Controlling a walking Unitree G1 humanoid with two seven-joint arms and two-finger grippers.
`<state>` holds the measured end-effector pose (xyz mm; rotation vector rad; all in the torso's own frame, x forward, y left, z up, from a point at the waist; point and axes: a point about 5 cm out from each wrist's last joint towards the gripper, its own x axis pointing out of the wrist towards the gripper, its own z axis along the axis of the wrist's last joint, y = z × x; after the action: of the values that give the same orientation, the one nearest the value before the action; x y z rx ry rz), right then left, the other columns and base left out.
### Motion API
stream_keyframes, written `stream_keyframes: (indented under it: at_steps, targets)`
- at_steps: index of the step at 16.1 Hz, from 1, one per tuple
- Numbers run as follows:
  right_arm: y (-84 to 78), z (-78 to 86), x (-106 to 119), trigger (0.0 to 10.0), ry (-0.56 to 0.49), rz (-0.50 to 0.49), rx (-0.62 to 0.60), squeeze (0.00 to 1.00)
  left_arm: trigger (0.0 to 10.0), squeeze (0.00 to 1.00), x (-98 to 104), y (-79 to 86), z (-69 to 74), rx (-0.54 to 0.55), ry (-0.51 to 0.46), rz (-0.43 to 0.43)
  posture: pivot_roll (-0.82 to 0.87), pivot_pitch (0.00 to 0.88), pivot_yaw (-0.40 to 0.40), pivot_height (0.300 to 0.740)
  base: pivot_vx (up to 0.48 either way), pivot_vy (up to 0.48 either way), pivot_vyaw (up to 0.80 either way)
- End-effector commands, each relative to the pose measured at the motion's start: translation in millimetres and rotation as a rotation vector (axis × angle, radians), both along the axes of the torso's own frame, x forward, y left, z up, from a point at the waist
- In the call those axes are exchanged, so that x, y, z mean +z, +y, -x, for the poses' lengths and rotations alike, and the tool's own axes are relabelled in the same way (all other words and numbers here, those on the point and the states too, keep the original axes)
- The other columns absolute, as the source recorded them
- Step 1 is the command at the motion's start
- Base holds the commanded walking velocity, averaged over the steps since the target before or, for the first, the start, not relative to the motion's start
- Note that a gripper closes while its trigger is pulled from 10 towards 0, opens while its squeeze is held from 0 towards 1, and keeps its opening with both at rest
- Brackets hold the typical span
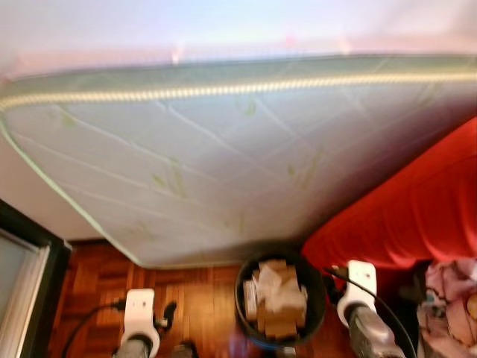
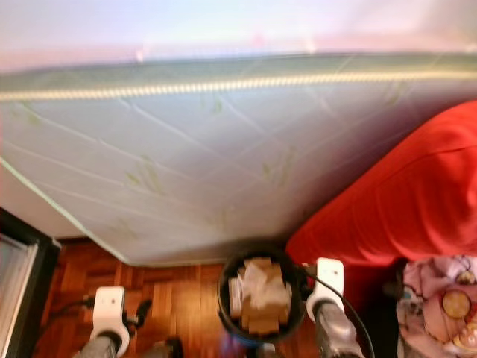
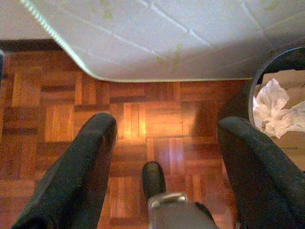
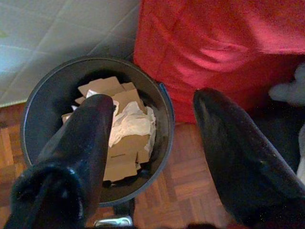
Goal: Clean up the room
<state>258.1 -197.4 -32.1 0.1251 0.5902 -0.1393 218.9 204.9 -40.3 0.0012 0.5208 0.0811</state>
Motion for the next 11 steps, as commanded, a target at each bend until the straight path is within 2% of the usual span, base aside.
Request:
stream_keyframes:
  at_steps: [1, 3, 4, 7, 11]
  targets:
    - [0.1, 12.7, -11, 10.0, 0.061, -0.008, -0.016, 0.0, 10.0, 0.0, -9, 5.6, 10.5, 0.019, 0.058, -0.013, 0.06, 0.07, -0.027, 0.74, 0.0, 0.0, 0.0]
    - [-3.6, 20.9, -17, 10.0, 0.1, -0.032, -0.071, 0.0, 10.0, 0.0, -17, 7.0, 14.7, 0.05, 0.119, -0.005, 0.06, 0.047, -0.031, 0.74, 0.0, 0.0, 0.0]
    - [-9.3, 27.3, -20, 10.0, 0.128, -0.014, -0.077, 0.0, 10.0, 0.0, -22, 7.1, 19.5, 0.057, 0.16, -0.007, 0.05, 0.034, -0.038, 0.74, 0.0, 0.0, 0.0]
    - [-21.4, 50.2, -33, 10.0, 0.224, 0.014, -0.064, 0.0, 10.0, 0.0, -29, 5.8, 28.6, 0.108, 0.206, 0.012, 0.06, 0.017, -0.058, 0.74, 0.0, 0.0, 0.0]
    - [-19.2, 68.1, -43, 10.0, 0.297, 0.016, 0.0, 0.0, 10.0, 0.0, -35, 5.2, 37.3, 0.137, 0.236, 0.02, 0.07, 0.004, -0.069, 0.74, 0.0, 0.0, 0.0]
